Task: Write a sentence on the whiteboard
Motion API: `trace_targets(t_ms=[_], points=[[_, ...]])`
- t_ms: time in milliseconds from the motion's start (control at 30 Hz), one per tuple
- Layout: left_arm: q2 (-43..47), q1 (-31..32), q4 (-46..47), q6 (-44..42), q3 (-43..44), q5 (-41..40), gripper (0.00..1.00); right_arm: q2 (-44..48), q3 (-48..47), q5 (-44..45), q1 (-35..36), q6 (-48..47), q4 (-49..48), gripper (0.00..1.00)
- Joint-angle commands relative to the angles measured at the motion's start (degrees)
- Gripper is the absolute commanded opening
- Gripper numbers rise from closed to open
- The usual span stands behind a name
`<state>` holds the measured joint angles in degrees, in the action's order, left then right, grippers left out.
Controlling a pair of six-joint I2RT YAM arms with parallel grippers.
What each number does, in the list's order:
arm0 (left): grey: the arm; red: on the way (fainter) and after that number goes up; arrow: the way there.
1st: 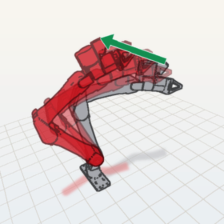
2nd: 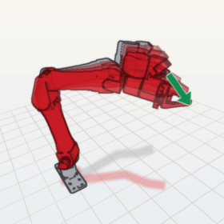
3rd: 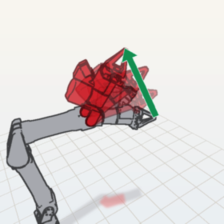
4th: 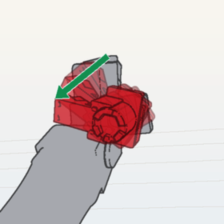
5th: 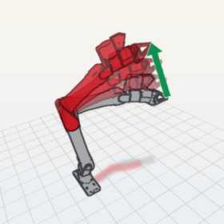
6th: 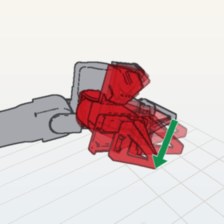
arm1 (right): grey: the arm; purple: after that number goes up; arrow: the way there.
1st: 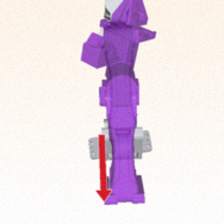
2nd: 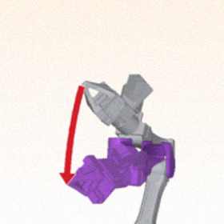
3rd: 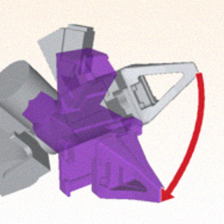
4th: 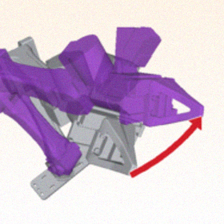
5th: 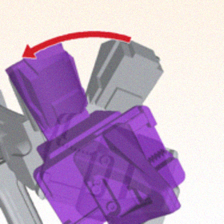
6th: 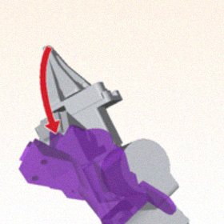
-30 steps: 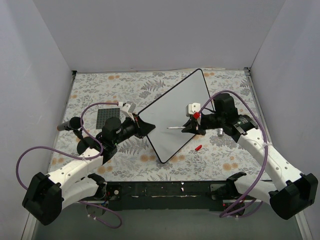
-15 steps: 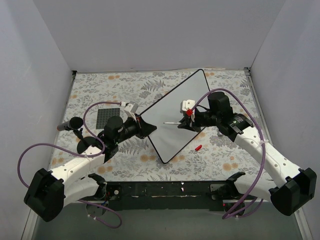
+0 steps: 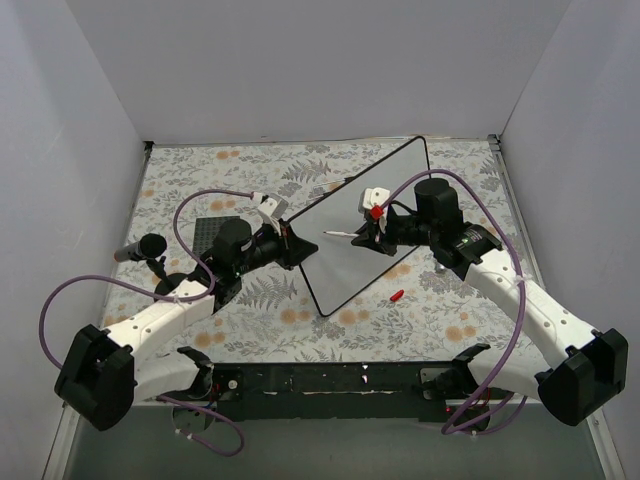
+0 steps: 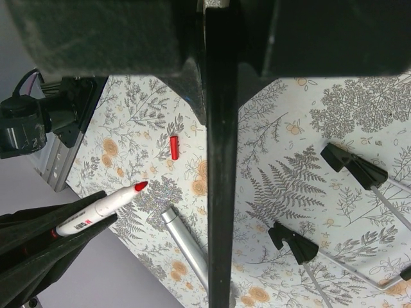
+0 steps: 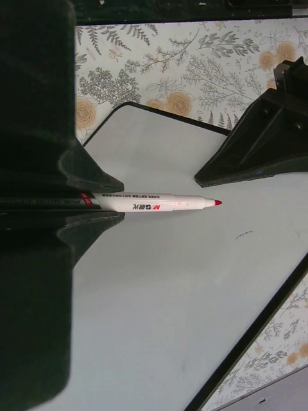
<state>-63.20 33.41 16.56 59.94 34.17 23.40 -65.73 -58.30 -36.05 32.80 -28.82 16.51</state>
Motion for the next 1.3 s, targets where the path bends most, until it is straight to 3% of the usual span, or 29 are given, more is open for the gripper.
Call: trace_targets(t_ms=[0, 300, 1267], points=[[-1.3, -1.0, 2.0, -3.4, 4.1, 2.5, 0.0, 0.9, -1.9, 0.8, 0.3, 1.7, -3.4, 0.01], [-1.9, -2.0, 2.6, -2.9, 3.9, 3.1, 0.0, 1.8, -0.4, 6.2, 0.3, 5.0, -6.8, 0.01], [-3.2, -2.4, 3.2, -2.9, 3.5, 5.7, 0.0, -2.9, 1.1, 7.5, 1.3, 8.9, -11.9, 0.01]])
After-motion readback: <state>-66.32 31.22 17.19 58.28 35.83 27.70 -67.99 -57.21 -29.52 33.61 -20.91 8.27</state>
